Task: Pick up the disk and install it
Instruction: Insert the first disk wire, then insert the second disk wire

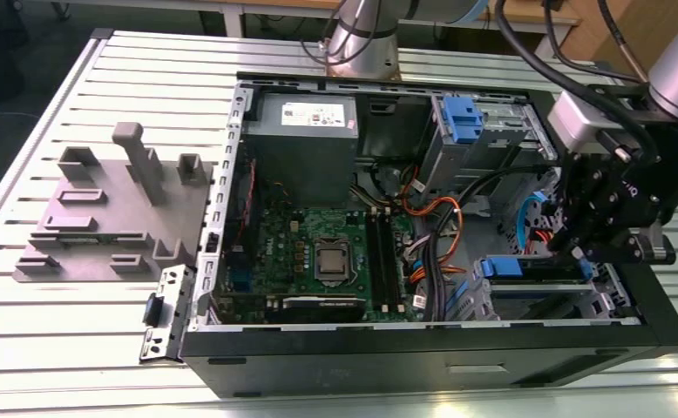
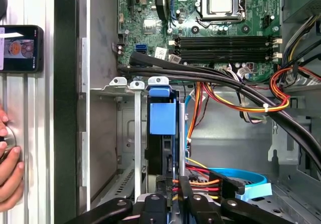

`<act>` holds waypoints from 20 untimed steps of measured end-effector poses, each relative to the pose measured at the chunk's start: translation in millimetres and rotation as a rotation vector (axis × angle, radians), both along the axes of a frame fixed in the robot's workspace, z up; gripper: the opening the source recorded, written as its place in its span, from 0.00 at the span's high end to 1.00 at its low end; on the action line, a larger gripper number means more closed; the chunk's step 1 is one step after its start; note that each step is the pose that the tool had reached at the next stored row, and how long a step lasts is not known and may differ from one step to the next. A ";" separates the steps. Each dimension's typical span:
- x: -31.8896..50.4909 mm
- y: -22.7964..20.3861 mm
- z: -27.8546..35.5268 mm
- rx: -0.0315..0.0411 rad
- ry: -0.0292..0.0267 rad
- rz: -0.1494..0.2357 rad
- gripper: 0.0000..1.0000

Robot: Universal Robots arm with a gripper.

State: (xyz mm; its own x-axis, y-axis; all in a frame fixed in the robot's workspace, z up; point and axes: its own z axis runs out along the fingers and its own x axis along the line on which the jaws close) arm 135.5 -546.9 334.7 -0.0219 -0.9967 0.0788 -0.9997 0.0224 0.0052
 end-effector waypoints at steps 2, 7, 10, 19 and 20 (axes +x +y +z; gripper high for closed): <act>0.0 0.0 1.2 0.0002 0.0001 0.000 0.76; 0.0 0.0 2.2 0.0003 0.0001 0.000 0.89; 0.0 0.0 2.4 0.0000 0.0000 0.000 0.89; 0.2 0.0 3.4 0.0000 0.0001 0.000 0.89; 0.3 0.0 4.0 0.0000 0.0000 0.000 0.89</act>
State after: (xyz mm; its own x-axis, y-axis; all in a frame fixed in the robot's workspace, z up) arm 135.8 -546.9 338.7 -0.0219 -0.9966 0.0788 -0.9997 0.0224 0.0052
